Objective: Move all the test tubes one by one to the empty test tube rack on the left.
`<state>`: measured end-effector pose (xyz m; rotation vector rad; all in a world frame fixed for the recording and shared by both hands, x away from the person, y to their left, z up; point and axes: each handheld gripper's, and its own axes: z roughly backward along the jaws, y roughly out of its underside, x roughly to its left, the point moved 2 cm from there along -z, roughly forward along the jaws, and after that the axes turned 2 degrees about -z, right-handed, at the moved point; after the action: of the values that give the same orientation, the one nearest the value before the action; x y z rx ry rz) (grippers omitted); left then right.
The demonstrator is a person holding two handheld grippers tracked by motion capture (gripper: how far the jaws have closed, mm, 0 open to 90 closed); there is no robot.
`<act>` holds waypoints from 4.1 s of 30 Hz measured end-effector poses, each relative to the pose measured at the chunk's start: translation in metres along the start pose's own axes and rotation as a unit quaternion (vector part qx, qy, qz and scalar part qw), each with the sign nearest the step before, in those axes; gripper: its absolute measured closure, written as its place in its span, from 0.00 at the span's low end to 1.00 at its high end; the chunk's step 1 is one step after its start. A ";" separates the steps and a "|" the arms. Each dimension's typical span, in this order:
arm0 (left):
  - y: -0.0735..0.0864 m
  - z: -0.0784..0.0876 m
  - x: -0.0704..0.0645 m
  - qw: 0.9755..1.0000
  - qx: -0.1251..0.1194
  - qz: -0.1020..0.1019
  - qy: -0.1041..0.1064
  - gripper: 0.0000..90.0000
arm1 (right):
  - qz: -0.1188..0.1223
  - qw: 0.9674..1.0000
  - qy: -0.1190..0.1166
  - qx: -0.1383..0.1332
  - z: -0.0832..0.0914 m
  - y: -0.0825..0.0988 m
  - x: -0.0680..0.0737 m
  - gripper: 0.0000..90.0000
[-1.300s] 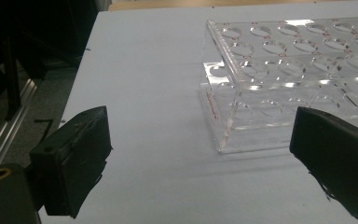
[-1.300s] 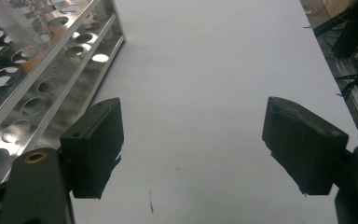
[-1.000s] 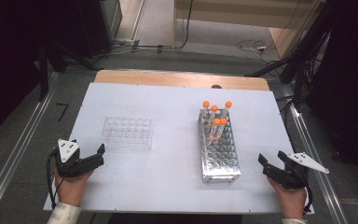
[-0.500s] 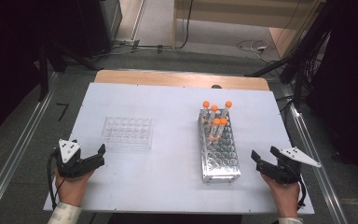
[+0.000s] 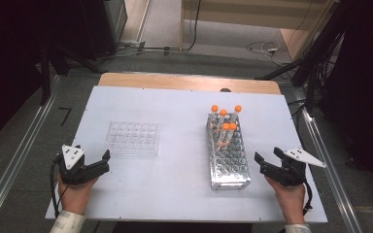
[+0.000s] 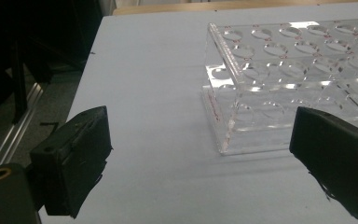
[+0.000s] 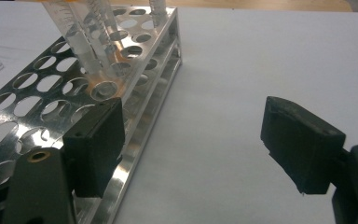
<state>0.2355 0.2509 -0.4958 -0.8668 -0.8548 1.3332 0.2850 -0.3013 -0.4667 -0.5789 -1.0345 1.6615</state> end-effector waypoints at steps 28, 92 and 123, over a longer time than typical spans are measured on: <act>0.001 -0.001 0.000 1.000 0.000 0.002 -0.004 0.06 | 0.056 0.997 -0.054 0.013 -0.046 -0.035 0.037 0.37; 0.001 0.000 -0.001 1.000 -0.006 0.004 -0.006 0.06 | 0.107 0.988 -0.100 -0.049 -0.053 -0.066 0.053 0.81; -0.008 0.016 -0.017 0.999 -0.028 0.006 0.035 0.07 | 0.131 0.973 -0.181 -0.059 -0.004 -0.065 0.102 0.81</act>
<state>0.2235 0.2338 -0.4824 -0.9585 -0.8378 1.2878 0.2876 -0.1997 -0.4018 -0.5166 -1.3749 1.9966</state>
